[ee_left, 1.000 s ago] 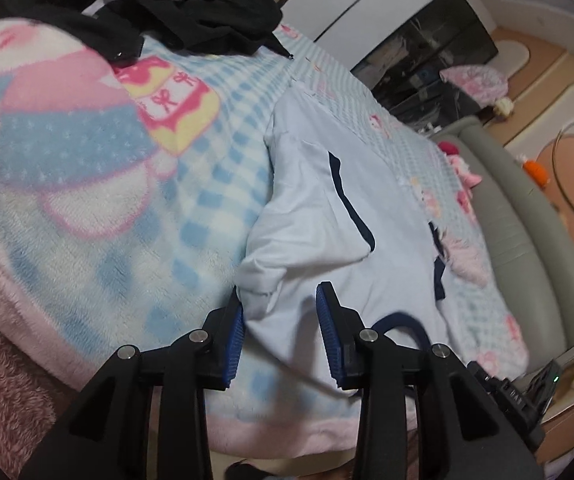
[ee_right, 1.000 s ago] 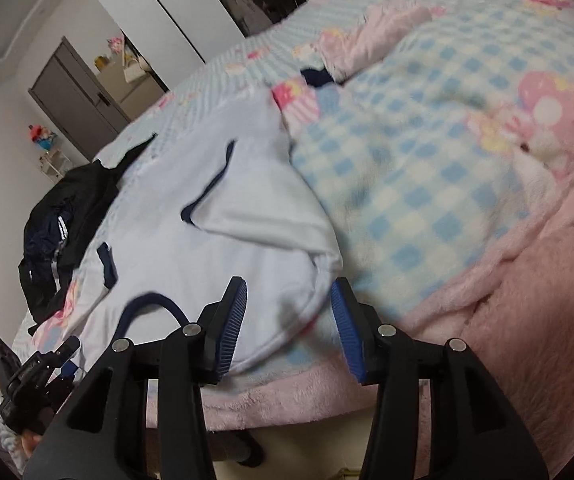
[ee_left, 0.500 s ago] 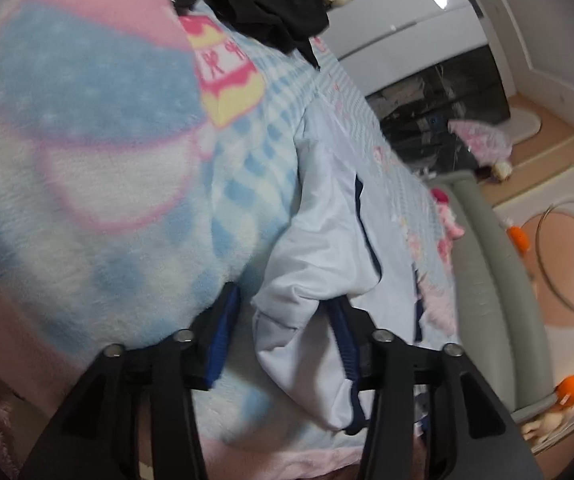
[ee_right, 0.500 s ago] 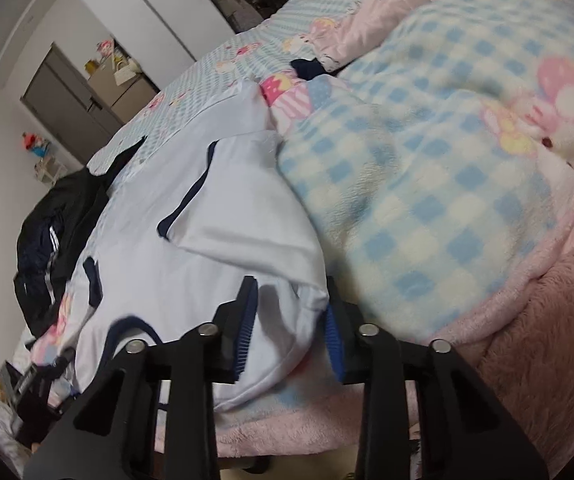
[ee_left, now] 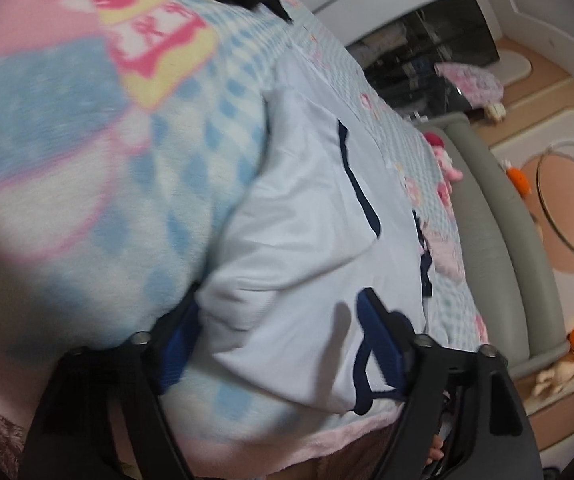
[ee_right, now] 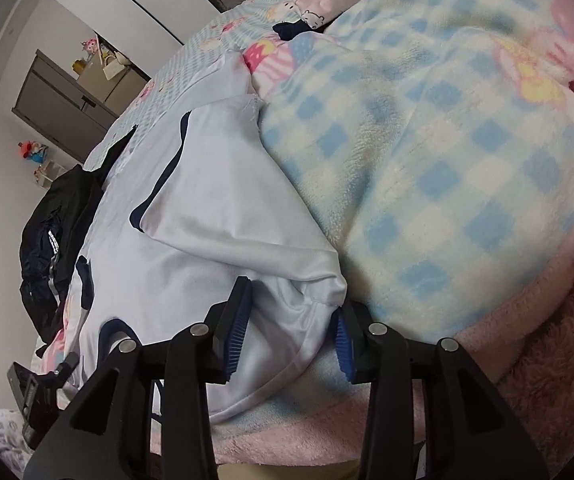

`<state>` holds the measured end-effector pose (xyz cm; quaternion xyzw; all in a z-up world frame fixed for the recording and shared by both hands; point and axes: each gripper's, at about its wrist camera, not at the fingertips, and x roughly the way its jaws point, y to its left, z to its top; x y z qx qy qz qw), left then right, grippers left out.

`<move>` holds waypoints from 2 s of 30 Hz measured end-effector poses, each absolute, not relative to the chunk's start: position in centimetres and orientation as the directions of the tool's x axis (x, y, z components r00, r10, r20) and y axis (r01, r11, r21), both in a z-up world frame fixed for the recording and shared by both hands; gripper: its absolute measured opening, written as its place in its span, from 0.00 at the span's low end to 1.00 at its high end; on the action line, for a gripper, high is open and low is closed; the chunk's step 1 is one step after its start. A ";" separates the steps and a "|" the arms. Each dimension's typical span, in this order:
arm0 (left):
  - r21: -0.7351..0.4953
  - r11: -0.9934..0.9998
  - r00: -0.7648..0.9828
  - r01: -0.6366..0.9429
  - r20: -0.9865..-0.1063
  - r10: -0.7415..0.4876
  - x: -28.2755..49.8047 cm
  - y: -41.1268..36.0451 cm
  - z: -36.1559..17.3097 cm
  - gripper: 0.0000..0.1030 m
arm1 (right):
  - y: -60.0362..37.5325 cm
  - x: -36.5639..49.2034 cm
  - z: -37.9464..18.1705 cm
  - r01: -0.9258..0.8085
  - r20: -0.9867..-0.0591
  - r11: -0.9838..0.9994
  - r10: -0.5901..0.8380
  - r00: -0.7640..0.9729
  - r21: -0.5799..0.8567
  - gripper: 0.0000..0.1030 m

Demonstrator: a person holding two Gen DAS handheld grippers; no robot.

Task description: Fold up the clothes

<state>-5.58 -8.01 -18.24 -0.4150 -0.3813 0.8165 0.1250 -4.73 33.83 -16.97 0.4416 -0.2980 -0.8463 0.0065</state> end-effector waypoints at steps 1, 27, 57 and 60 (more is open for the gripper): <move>-0.712 -0.694 -0.620 0.105 -0.593 0.514 -5.6 -7.7 -18.1 0.84 | 33.8 -4.8 -17.0 -0.252 -0.744 -0.823 -0.272 -0.610 0.509 0.39; -0.618 -0.776 -0.656 0.125 -0.638 0.403 -5.3 -7.4 -17.1 0.43 | 32.2 -6.1 -17.0 -0.182 -0.775 -0.873 -0.284 -0.564 0.452 0.19; -0.643 -0.749 -0.667 0.161 -0.630 0.398 -3.4 -10.5 -16.2 0.46 | 33.2 -3.2 -14.8 -0.165 -0.714 -0.825 -0.348 -0.607 0.541 0.40; -0.676 -0.718 -0.669 0.167 -0.613 0.420 -3.1 -10.4 -16.6 0.49 | 33.2 -3.1 -14.8 -0.158 -0.704 -0.823 -0.348 -0.619 0.545 0.40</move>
